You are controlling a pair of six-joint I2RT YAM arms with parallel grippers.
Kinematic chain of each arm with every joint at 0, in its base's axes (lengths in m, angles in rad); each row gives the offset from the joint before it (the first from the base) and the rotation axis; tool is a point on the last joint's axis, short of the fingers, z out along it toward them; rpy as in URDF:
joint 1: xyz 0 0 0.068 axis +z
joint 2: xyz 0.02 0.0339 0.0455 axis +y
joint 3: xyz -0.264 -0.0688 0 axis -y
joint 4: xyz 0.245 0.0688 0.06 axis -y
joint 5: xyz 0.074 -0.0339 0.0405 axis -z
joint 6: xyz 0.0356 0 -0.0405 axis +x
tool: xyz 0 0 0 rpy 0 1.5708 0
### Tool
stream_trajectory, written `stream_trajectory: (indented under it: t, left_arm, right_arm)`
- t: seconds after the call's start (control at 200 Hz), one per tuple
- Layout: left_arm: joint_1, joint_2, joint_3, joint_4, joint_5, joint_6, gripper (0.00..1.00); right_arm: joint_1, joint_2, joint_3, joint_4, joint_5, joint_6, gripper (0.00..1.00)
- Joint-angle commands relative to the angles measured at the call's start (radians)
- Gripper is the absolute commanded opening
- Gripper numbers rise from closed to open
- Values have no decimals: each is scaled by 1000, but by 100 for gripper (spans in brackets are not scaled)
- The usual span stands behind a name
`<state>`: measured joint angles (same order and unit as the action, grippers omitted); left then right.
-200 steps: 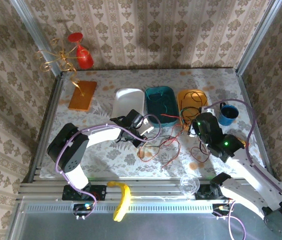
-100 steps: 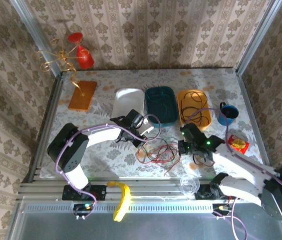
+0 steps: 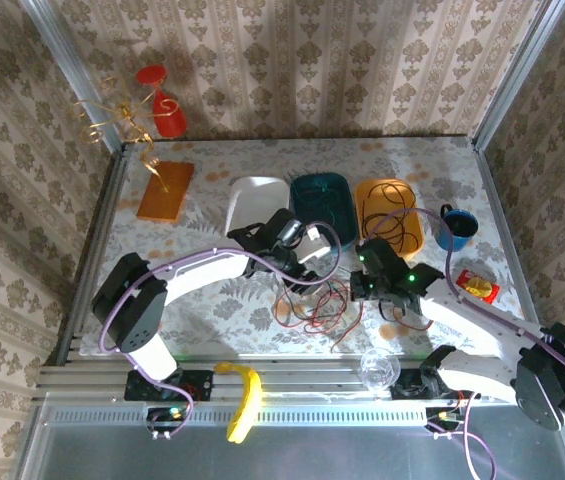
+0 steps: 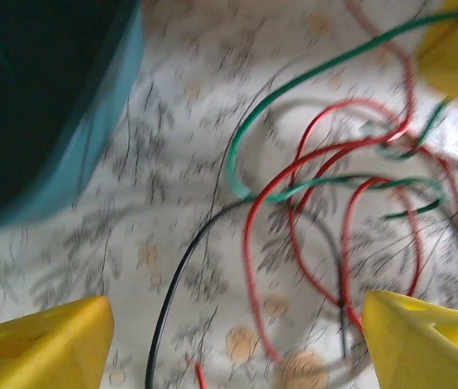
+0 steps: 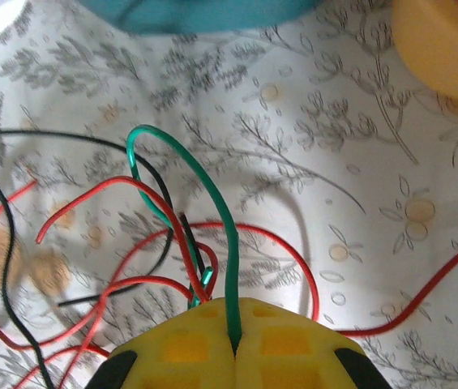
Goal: Untangle the cables
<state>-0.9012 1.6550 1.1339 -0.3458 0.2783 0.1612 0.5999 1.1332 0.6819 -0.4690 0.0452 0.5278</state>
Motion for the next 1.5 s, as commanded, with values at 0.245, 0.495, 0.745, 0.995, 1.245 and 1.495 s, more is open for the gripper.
stream_trajectory:
  t: [0.245, 0.495, 0.745, 0.995, 1.245, 1.495]
  left_arm:
    - [-75, 2, 95, -119, -42, 104, 83]
    - [-83, 16, 74, -124, -44, 81, 78]
    - [-71, 12, -32, -120, -73, 80, 60]
    - [-18, 16, -100, -46, -23, 20, 1]
    - [69, -6, -188, 43, 1, -55, 0]
    - [117, -38, -308, 71, -22, -98, 0]
  right_arm:
    - [-81, 198, 257, -107, -134, 91, 0]
    - [-92, 249, 314, -97, -187, 131, 0]
    - [-169, 98, 243, 7, -267, 166, 0]
    - [-250, -45, 181, 32, -373, 173, 0]
    - [-410, -160, 88, 49, -443, 244, 0]
    - [-515, -310, 45, 27, -390, 244, 0]
